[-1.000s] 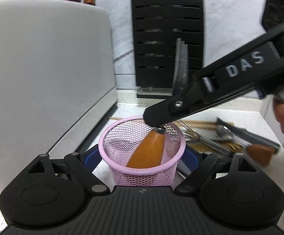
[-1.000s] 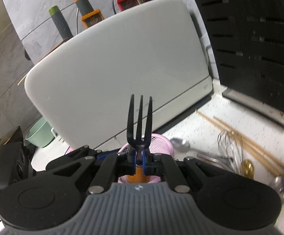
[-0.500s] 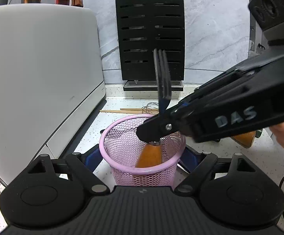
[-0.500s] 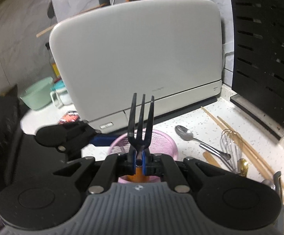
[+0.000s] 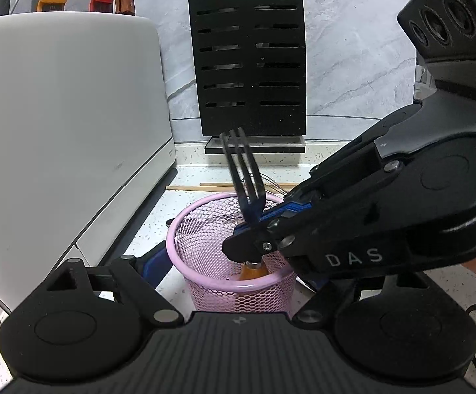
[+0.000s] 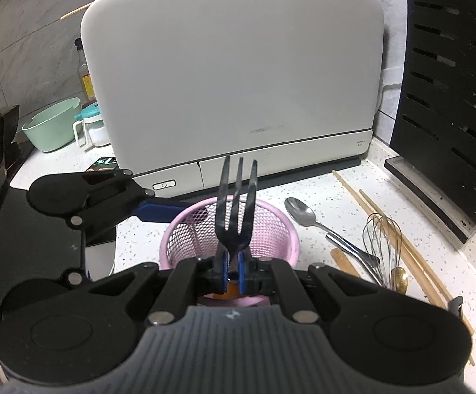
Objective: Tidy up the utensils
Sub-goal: 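Lift the fork with the right tool and lower it handle-first into the pink cup, then open the right tool, release the fork, and move to the whisk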
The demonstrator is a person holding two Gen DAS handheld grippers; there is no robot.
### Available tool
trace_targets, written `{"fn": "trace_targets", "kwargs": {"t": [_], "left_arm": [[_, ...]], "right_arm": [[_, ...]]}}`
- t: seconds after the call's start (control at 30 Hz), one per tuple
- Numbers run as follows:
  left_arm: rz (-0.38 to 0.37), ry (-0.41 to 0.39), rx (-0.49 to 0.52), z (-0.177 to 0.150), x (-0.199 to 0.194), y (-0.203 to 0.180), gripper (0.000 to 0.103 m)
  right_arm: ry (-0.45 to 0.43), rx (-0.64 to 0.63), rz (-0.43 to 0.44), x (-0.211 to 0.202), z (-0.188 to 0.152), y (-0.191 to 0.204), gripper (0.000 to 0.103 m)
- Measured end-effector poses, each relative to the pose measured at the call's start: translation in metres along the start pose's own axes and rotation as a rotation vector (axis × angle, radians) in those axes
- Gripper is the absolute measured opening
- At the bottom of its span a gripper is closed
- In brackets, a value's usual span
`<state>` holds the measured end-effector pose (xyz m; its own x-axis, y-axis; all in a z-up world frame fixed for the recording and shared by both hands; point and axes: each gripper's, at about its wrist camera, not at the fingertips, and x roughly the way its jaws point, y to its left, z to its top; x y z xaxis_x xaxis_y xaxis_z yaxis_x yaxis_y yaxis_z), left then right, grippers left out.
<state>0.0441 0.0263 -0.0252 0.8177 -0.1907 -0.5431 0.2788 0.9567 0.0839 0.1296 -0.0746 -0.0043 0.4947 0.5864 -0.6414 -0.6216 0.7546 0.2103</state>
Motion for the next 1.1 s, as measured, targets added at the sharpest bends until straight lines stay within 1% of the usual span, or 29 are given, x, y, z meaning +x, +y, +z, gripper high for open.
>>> {"fn": "trace_targets", "kwargs": {"t": [0.1, 0.13, 0.17, 0.2, 0.27, 0.4, 0.47, 0.6, 0.73, 0.8, 0.9, 1.0, 1.07, 1.1], "left_arm": [[0.0, 0.003, -0.007, 0.0, 0.0, 0.001, 0.097], [-0.002, 0.004, -0.011, 0.0, 0.0, 0.002, 0.097], [-0.003, 0.006, -0.016, 0.0, 0.0, 0.003, 0.097], [-0.005, 0.008, -0.02, 0.001, 0.0, 0.004, 0.097], [-0.005, 0.01, -0.024, 0.001, 0.0, 0.004, 0.097], [-0.003, 0.012, -0.028, 0.001, -0.001, 0.004, 0.097], [-0.004, 0.013, -0.032, 0.0, -0.002, 0.004, 0.097], [-0.001, 0.013, -0.034, -0.001, -0.002, 0.004, 0.097], [0.002, 0.015, -0.035, -0.001, -0.001, 0.004, 0.097], [0.004, 0.016, -0.035, -0.001, -0.001, 0.003, 0.097], [0.006, 0.017, -0.034, -0.001, 0.0, 0.003, 0.097], [0.008, 0.017, -0.031, -0.001, 0.0, 0.002, 0.097], [0.008, 0.017, -0.027, -0.002, -0.001, 0.002, 0.097], [0.009, 0.018, -0.026, -0.002, -0.001, 0.002, 0.097]], "right_arm": [[0.001, 0.001, -0.009, -0.001, 0.0, 0.0, 0.008], [-0.001, 0.005, -0.007, -0.003, 0.0, 0.0, 0.01], [-0.004, 0.009, -0.007, -0.004, 0.001, 0.0, 0.016], [-0.012, 0.011, -0.009, -0.007, 0.001, 0.0, 0.02], [-0.031, 0.013, -0.015, -0.013, 0.002, 0.0, 0.033], [-0.066, 0.01, -0.035, -0.026, 0.003, 0.001, 0.038], [-0.085, 0.014, -0.045, -0.034, 0.003, 0.002, 0.045], [-0.159, 0.029, -0.057, -0.057, 0.001, -0.001, 0.05], [-0.232, 0.081, -0.095, -0.084, -0.001, -0.014, 0.058], [-0.246, 0.128, -0.15, -0.092, -0.004, -0.027, 0.059], [-0.226, 0.184, -0.24, -0.093, -0.011, -0.049, 0.059], [-0.157, 0.204, -0.331, -0.083, -0.021, -0.069, 0.057], [-0.115, 0.213, -0.362, -0.076, -0.031, -0.08, 0.049], [-0.089, 0.22, -0.367, -0.071, -0.035, -0.085, 0.048]]}}
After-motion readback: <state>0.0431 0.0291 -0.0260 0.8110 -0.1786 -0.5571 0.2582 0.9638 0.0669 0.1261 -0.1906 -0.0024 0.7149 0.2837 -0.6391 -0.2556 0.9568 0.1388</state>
